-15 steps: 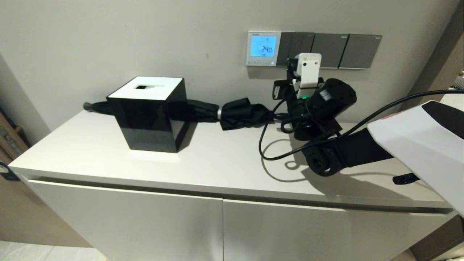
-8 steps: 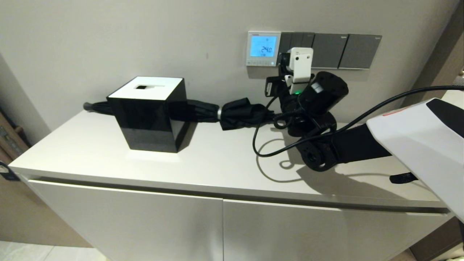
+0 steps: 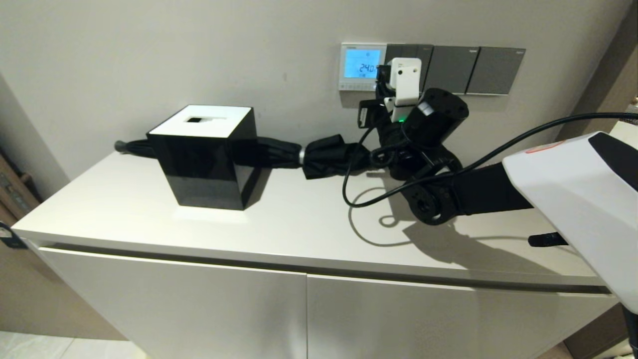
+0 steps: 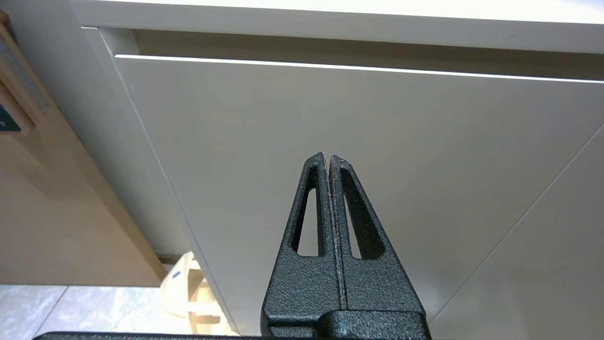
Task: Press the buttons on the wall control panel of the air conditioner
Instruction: Turn off the central air conditioner
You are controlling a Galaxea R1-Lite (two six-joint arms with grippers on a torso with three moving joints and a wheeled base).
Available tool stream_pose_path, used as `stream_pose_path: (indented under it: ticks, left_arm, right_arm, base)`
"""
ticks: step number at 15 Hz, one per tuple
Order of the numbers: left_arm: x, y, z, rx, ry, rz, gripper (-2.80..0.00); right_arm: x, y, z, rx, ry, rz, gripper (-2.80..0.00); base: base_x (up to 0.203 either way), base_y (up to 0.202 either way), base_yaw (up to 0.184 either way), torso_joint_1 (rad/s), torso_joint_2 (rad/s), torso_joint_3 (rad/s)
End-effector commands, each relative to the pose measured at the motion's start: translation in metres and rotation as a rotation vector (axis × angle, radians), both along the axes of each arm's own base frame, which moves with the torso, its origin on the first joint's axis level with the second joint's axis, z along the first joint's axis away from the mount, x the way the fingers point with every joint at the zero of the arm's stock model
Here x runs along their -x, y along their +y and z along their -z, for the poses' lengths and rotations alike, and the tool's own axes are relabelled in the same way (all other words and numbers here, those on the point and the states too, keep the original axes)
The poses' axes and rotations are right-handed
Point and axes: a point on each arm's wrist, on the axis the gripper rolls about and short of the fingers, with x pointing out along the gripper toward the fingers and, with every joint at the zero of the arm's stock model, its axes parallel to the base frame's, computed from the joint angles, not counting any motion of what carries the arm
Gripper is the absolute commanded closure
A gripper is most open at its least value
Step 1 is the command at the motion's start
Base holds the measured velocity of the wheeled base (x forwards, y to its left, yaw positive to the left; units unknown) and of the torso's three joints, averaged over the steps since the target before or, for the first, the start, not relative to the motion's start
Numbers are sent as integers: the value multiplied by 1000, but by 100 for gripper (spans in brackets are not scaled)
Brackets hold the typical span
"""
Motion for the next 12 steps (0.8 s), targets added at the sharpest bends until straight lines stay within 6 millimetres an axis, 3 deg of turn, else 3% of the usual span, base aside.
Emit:
stream_pose_path:
  ticks: [1,12]
  left_arm:
    - [0,0,0,0,1,0,0]
    - [0,0,0,0,0,0,0]
  right_arm:
    - [-3,1,3,-1,-3,3,0]
    - [-7,2,2,1,-4,5,0]
  base:
    - [0,0,0,0,0,0]
    - [0,0,0,0,0,0]
